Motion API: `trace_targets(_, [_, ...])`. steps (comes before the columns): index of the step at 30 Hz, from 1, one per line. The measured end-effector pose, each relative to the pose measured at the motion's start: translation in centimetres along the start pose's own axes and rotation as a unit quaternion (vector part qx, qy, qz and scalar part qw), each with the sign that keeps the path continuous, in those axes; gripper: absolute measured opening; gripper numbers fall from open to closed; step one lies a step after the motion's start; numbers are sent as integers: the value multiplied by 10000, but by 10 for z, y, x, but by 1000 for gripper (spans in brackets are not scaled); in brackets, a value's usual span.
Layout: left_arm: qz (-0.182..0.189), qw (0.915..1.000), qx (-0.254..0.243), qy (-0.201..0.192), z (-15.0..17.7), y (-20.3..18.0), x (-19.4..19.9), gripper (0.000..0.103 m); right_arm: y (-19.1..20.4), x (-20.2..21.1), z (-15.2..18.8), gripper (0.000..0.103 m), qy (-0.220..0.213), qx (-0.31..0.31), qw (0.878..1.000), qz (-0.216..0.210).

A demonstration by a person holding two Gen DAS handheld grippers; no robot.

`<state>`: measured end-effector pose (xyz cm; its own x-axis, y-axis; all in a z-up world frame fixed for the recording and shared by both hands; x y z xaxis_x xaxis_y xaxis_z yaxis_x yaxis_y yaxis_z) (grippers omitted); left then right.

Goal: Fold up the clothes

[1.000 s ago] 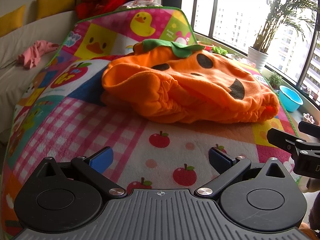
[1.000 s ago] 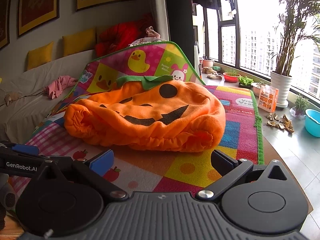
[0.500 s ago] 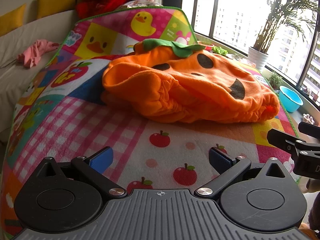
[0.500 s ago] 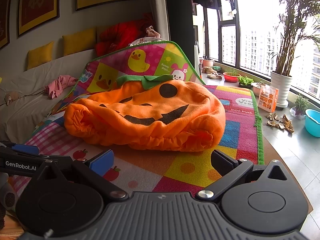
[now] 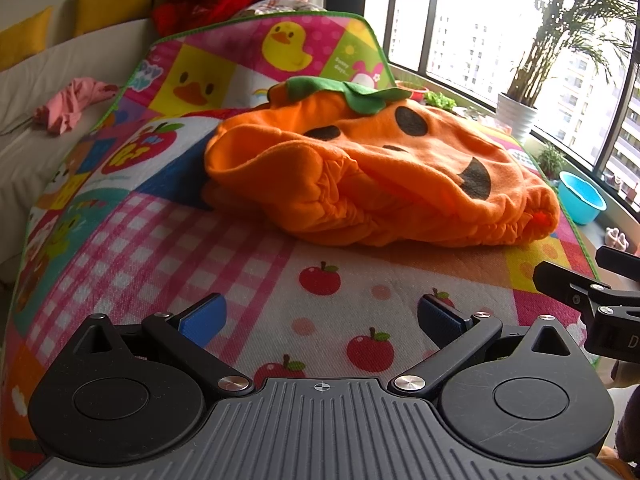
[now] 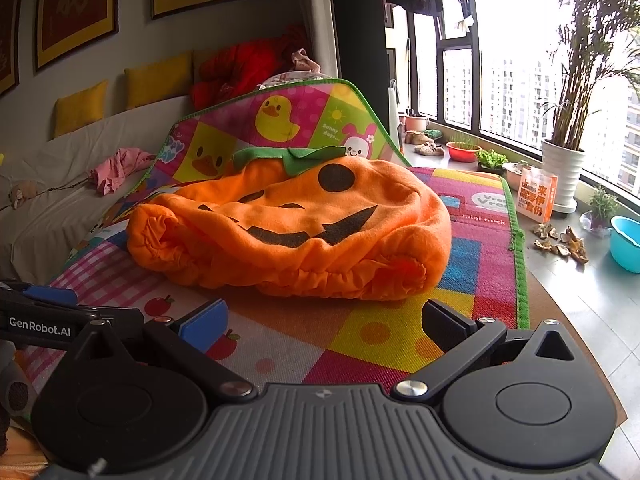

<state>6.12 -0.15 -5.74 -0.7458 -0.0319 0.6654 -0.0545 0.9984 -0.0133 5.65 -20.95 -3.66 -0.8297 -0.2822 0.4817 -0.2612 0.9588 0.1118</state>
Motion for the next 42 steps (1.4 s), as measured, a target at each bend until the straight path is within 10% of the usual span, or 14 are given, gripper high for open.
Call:
trace_targets(31, [36, 9999, -10, 122, 2, -1, -4, 103, 0, -4, 3, 103, 77, 96, 9999, -1])
trace_targets(42, [-550, 9969, -407, -379, -58, 26, -36, 103, -80, -56, -25, 103, 187, 982, 9804, 1700])
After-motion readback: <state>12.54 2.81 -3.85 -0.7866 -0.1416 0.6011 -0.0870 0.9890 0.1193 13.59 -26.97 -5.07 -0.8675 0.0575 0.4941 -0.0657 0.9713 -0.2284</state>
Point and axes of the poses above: each gripper's, at about its wrist camera, not at the fingertips, and x roughly against the way its jaws point, y to its left, z to its underside, the point moved 8 cm from there along -x, roughly the way its jaws point, and after that the axes turned 4 degrees about -z, right-handed, at the moved point
